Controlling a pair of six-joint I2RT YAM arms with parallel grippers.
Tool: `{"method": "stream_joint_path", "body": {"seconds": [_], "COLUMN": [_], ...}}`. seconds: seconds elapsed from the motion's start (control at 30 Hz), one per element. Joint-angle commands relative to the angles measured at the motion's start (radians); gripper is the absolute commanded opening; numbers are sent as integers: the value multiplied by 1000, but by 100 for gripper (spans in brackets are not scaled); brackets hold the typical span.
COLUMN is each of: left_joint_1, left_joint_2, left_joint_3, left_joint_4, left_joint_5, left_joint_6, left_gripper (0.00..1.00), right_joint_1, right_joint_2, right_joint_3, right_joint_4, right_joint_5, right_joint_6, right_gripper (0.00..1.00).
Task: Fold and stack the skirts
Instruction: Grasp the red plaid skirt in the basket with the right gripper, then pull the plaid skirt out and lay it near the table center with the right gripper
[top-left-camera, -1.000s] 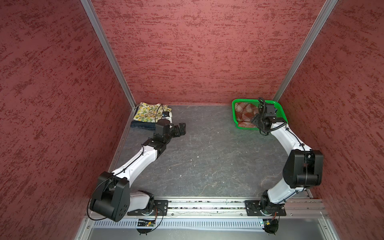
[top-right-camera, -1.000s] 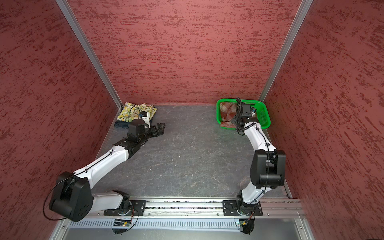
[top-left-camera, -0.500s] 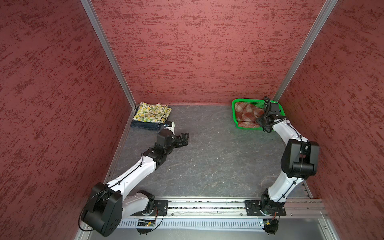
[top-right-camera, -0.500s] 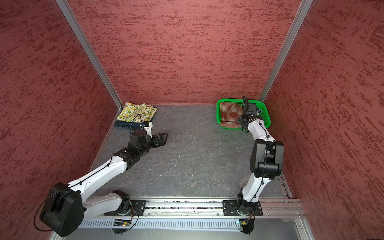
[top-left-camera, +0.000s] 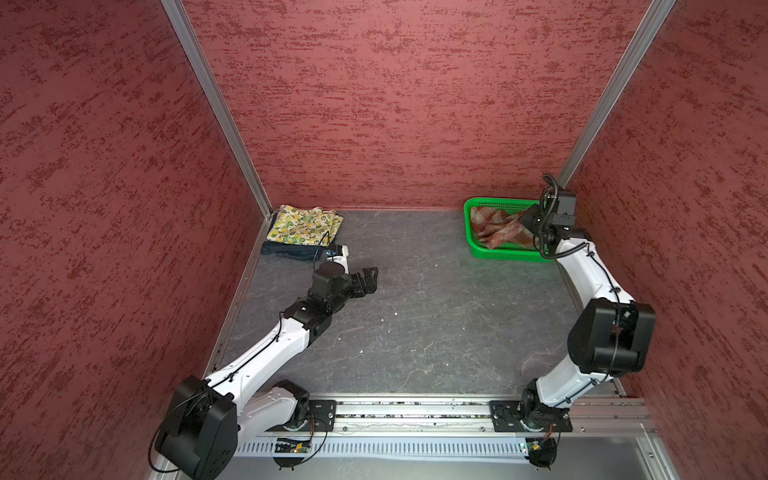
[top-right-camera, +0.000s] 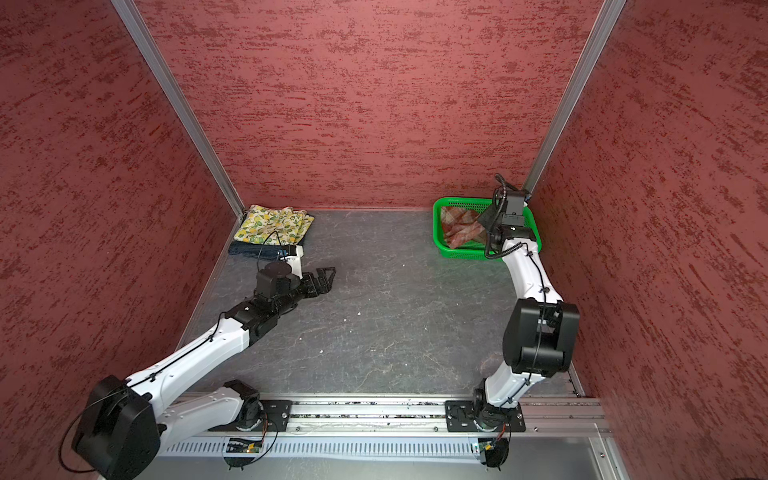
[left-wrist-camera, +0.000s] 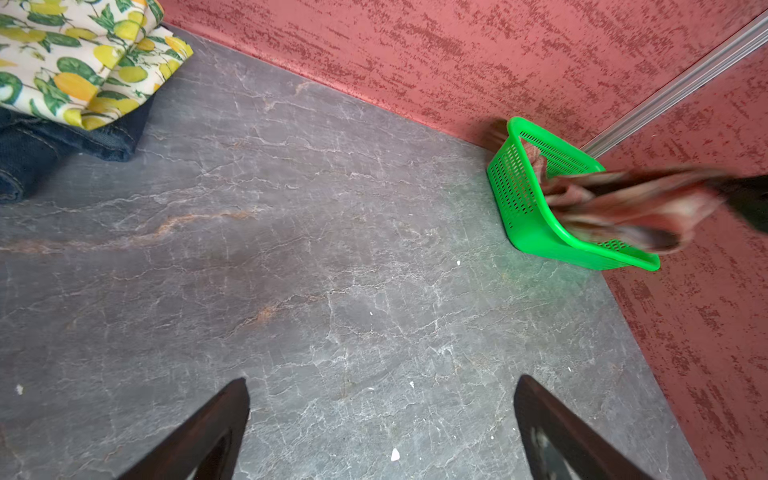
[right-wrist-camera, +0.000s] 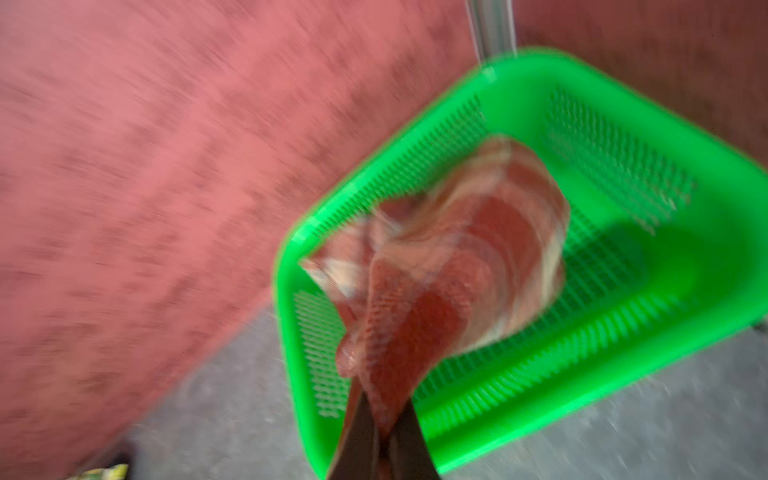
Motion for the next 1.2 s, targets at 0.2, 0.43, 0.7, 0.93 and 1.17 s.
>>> {"method": "stream_joint_path", "body": {"seconds": [0.2,0.43,0.7,0.93,1.17], "left_joint_1": [-5,-4,44,198,247], "left_joint_2": [26,-40,-245,-462,-465], "left_joint_3": [-28,-47,-50,-91,-117], "left_joint_4": [28,-9,-166,-294,-308], "left_joint_5": [-36,-114,-256,-226,-99], "left_joint_6": [-41,-48,-48,-102,-131], "left_gripper": [100,100,100,100,100], "right_joint_1": [77,287,484,586,598], "right_joint_2": [-231,-278,-252,-322,-455], "right_joint_3": [80,178,159,-198,-479], "right_joint_4": [415,442,462,467,268], "right_joint_5": [-190,-229,-256,-241,-55], "right_joint_6": [-64,-85,-12,31,-13], "right_gripper": [0,0,0,36,91]}}
